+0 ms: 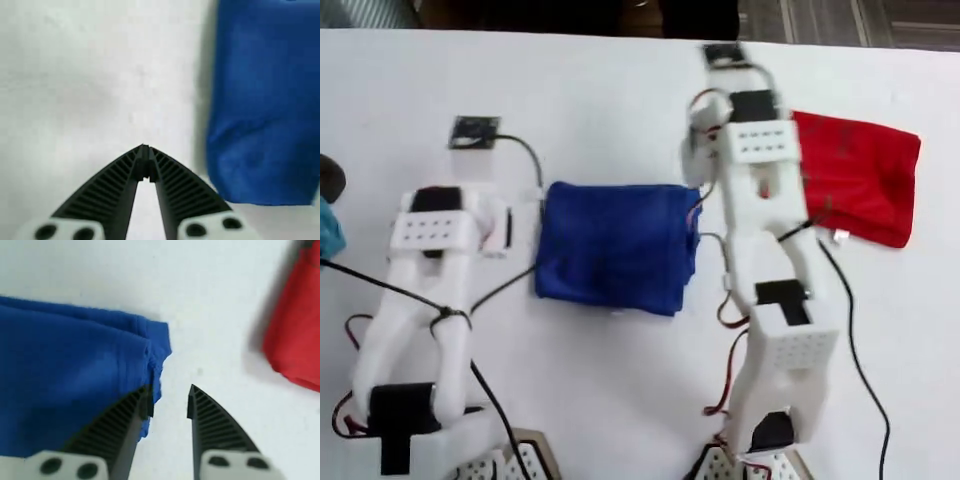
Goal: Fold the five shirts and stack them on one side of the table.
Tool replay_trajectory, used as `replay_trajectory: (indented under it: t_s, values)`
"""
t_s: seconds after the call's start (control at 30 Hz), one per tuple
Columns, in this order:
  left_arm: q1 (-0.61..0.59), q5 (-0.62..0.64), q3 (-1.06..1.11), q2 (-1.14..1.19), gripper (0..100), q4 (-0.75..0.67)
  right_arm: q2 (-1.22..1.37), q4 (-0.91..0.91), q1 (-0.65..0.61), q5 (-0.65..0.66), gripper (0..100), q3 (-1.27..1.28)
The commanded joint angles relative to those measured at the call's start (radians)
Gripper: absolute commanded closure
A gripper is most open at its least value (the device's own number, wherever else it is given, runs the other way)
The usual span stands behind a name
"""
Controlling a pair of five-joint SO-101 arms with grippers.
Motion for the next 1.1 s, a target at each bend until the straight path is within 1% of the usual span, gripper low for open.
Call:
replay_trajectory:
  t_s: [0.0,0.07,0.17,0.23,0.43,0.57,0.67,0.77,0.93,1.07]
  values:
    - [-0.091,-0.086,-0.033,-0.003,97,0.011,0.007,-0.013,-0.084,0.000,83.6,0.048]
    - [-0.127,-0.121,-0.012,-0.006,97,0.005,0.050,-0.039,-0.110,0.000,77.2,0.068]
    - [-0.166,-0.146,0.033,-0.003,97,0.003,0.104,-0.081,-0.113,0.000,68.2,0.068]
    - [-0.184,-0.146,0.067,-0.003,97,-0.012,0.131,-0.096,-0.111,0.000,64.9,0.068]
    - [-0.250,-0.146,0.170,-0.003,97,-0.141,0.202,-0.093,-0.113,-0.008,64.3,0.072]
    - [-0.256,-0.146,0.200,-0.005,97,-0.187,0.262,-0.093,-0.105,-0.072,64.4,0.069]
    - [-0.256,-0.144,0.193,-0.008,97,-0.187,0.303,-0.071,-0.128,-0.025,64.6,0.066]
    - [-0.256,-0.144,0.191,-0.011,97,-0.187,0.343,-0.016,-0.147,0.011,69.3,0.025]
    - [-0.256,-0.144,0.191,-0.011,97,-0.187,0.427,0.081,-0.148,0.021,82.7,-0.095]
    - [-0.258,-0.143,0.191,-0.011,97,-0.181,0.510,0.147,-0.168,0.146,86.1,-0.180]
